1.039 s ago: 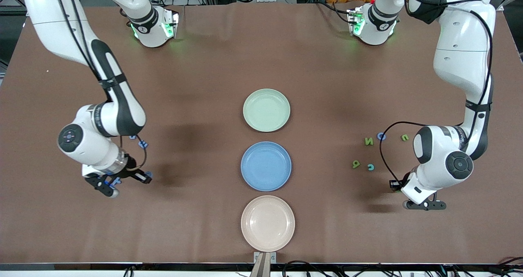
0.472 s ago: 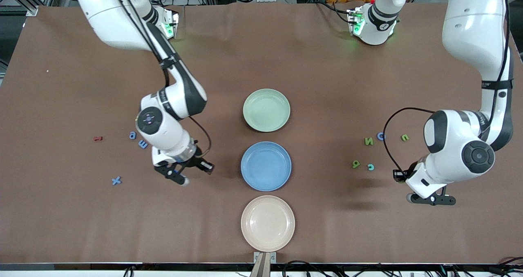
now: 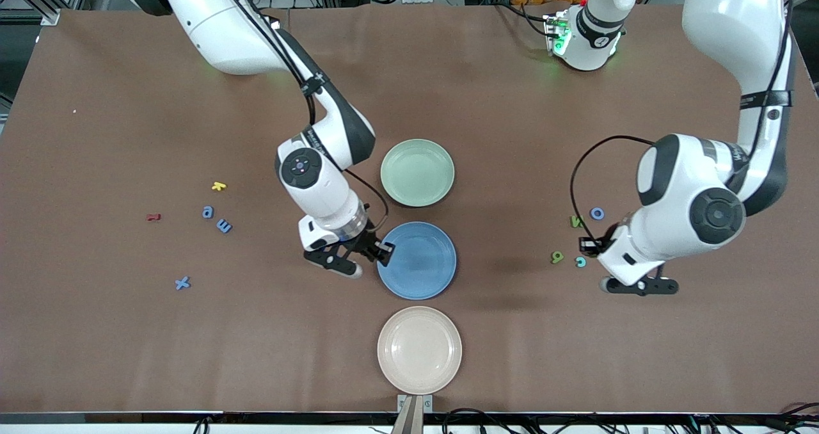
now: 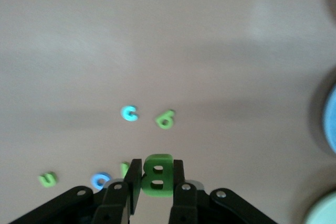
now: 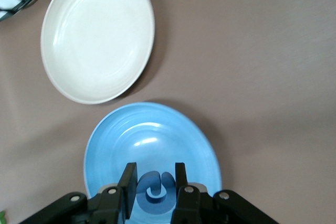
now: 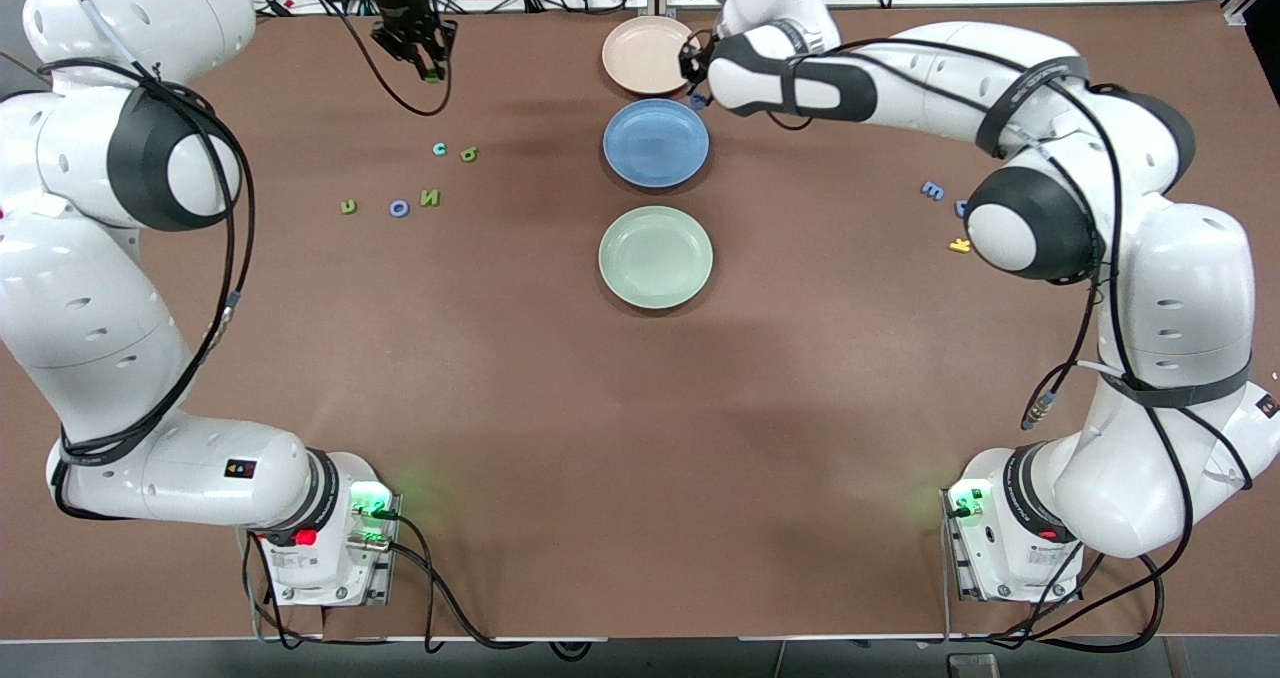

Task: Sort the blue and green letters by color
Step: 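Carry the e to the blue plate and the B toward the green plate, then release the B on the green plate while the right gripper returns to letters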

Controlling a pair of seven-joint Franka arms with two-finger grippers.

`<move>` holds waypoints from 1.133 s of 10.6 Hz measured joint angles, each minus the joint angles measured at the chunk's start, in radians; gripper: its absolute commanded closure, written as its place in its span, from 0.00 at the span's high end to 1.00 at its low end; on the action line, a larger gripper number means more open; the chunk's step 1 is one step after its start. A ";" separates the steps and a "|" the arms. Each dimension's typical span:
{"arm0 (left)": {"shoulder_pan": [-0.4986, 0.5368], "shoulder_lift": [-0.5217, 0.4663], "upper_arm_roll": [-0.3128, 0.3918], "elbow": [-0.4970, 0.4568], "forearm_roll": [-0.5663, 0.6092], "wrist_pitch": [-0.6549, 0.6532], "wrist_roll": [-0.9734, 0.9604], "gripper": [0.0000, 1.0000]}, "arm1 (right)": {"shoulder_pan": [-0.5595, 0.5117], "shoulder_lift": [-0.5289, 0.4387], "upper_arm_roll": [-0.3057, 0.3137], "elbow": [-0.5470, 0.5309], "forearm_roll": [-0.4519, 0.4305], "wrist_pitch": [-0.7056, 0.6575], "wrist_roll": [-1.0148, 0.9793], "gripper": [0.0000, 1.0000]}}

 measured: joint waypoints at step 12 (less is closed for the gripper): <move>-0.252 -0.013 -0.093 -0.187 -0.132 0.069 -0.430 0.00 | 0.021 0.025 0.009 0.020 -0.023 -0.050 -0.036 1.00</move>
